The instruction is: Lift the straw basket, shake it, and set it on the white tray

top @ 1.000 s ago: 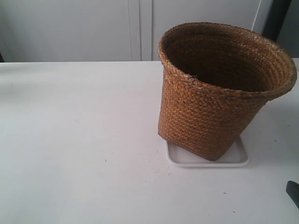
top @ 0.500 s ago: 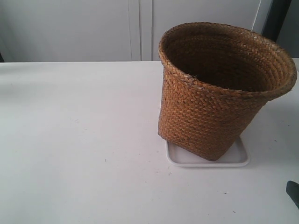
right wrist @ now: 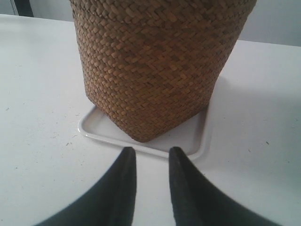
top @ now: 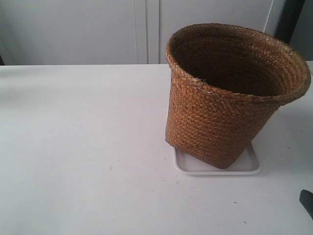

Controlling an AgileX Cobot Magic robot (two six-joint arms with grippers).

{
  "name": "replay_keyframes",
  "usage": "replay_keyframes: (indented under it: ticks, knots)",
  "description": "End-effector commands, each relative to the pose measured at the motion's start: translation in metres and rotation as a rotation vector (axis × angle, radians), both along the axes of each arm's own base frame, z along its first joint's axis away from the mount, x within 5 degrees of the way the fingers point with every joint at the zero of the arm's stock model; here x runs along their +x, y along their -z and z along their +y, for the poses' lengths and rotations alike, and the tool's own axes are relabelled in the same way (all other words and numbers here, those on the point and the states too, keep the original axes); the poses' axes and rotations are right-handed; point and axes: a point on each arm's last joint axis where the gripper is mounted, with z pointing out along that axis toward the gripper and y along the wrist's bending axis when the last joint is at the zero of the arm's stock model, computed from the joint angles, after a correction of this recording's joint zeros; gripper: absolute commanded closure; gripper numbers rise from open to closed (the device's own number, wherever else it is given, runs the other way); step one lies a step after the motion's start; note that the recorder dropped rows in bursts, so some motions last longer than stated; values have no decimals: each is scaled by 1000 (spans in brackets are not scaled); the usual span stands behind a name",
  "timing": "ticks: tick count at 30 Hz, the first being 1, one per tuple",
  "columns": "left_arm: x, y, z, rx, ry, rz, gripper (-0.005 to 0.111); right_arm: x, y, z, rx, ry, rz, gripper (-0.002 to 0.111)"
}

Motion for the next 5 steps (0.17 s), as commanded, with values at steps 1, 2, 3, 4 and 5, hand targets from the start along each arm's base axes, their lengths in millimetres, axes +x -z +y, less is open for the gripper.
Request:
replay_keyframes:
  ticks: [1,2,3,4,5]
  knots:
    - [-1,3,-1,-15,7,28,27,0,1,0,1,-4,-2,84]
    - [-1,3,-1,-15,7,28,27,0,1,0,1,-4,-2,84]
    - [-1,3,-1,-15,7,28,27,0,1,0,1,-4,-2,84]
    - [-1,3,-1,-15,7,28,27,0,1,0,1,-4,-2,84]
    - [-1,3,-1,-15,7,28,27,0,1,0,1,-4,-2,84]
